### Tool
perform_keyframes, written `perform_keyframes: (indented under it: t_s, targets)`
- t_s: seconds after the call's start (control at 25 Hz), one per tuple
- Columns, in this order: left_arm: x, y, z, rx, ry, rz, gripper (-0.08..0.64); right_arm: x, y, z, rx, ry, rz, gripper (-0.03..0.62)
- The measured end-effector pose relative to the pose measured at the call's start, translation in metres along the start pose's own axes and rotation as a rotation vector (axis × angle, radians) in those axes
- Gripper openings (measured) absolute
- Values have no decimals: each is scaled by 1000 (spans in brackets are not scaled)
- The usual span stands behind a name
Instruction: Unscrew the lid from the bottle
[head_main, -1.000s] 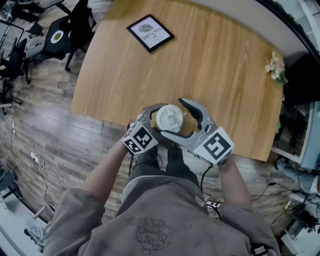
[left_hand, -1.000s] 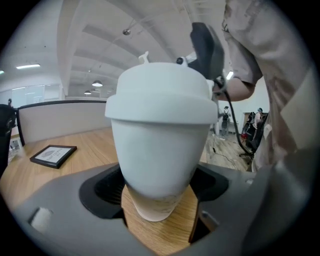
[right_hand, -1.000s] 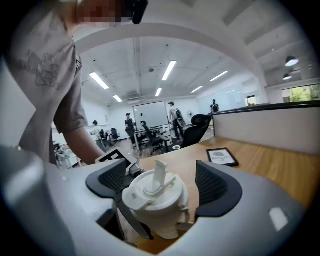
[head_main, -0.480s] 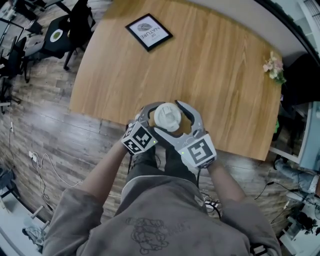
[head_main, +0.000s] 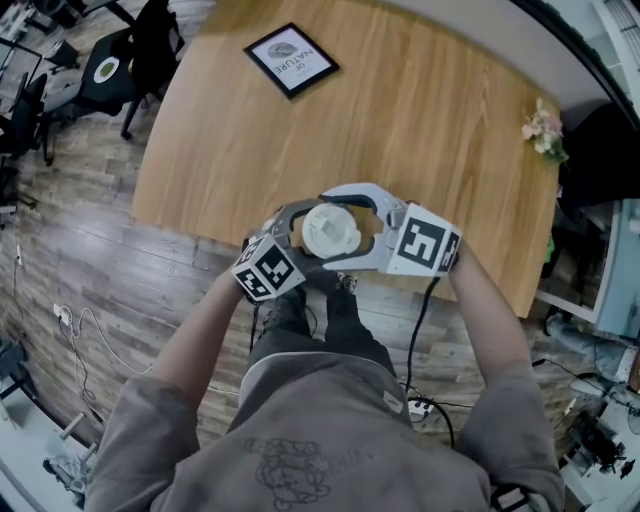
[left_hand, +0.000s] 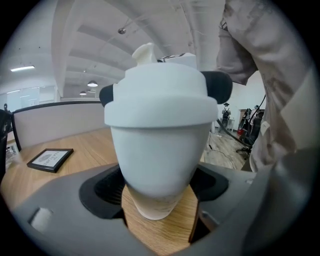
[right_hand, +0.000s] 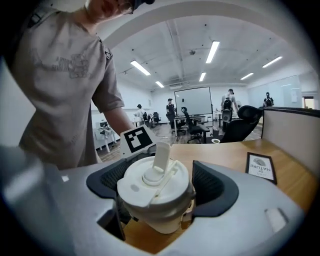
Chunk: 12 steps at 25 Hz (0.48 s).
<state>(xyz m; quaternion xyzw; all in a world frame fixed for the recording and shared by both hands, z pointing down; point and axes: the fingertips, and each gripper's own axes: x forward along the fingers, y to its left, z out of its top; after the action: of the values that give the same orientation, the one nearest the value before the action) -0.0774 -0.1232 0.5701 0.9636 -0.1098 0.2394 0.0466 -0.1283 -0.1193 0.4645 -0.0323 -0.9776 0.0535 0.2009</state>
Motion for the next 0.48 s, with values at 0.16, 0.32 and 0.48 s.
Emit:
perform_keyframes:
  t_s: [0.16, 0.32, 0.48]
  targets:
    - [2, -2, 1, 2, -8, 6, 390, -2, 1, -5, 4, 48, -7, 425]
    - [2, 0, -2, -14, 2, 20, 391, -12, -6, -2, 102, 54, -196, 430]
    - [0, -1, 0, -30, -2, 53, 391, -29, -10, 3, 269, 5, -540, 437]
